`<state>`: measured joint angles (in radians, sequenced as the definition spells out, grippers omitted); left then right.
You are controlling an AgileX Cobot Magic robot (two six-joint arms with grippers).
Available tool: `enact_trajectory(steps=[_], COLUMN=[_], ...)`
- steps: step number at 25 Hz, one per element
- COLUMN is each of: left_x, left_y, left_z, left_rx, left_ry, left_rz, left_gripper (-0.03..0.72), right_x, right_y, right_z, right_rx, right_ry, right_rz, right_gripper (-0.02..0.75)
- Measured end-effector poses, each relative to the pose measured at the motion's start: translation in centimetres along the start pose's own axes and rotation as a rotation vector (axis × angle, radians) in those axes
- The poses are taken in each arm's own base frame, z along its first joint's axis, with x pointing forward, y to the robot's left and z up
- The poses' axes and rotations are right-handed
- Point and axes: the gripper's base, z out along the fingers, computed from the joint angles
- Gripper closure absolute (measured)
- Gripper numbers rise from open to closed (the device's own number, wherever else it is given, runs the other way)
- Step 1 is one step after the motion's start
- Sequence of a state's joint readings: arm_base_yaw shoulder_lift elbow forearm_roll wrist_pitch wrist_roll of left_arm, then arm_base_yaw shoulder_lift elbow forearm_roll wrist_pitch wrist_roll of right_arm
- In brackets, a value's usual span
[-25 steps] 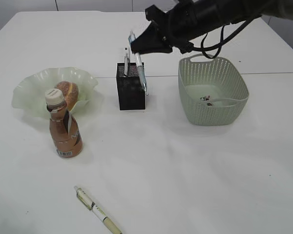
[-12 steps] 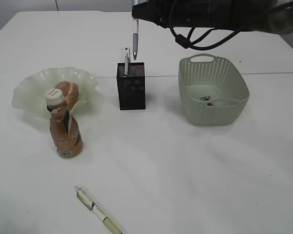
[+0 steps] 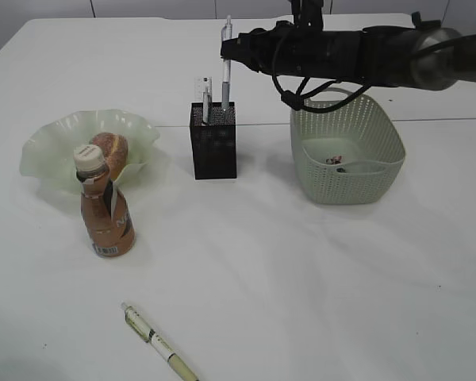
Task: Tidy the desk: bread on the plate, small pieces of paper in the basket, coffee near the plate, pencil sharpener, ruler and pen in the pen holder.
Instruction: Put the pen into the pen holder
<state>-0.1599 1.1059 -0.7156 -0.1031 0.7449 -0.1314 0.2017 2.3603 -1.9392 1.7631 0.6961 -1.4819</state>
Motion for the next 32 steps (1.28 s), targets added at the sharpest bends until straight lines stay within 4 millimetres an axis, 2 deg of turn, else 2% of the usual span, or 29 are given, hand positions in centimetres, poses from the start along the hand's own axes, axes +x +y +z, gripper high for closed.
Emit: enact_trajectory(steps=[4,16,20,25,32], left_x=[0.1,0.1,0.1,0.1,0.1], left_y=[0.0,-0.2,-0.2,-0.2,-0.2], left_z=[0.3,0.3,0.3,0.3,0.3], left_rx=[-0.002,0.016,0.017,0.017,0.017], left_ry=[0.026,0.032,0.032,0.032,0.032], left_rz=[-0.004,-0.024,-0.025,-0.025,-0.025], left_gripper=[0.318,0.318,0.318,0.318,0.318], right_x=[0.9,1.0,0.4,-1.6,-0.9], right_y=[-0.7,-0.7,-0.2,0.4,-0.4], right_z=[0.3,0.4,0.7,0.8,1.1], right_rx=[0.009,0.014,0.006,0.004,0.052], right_ry=[0.008,0.003,-0.012,-0.060,-0.053], right_rz=[-0.019,-0.055,-0.055,-0.087,-0.078], right_gripper=[0.681,0.677,0.675,0.671,0.668])
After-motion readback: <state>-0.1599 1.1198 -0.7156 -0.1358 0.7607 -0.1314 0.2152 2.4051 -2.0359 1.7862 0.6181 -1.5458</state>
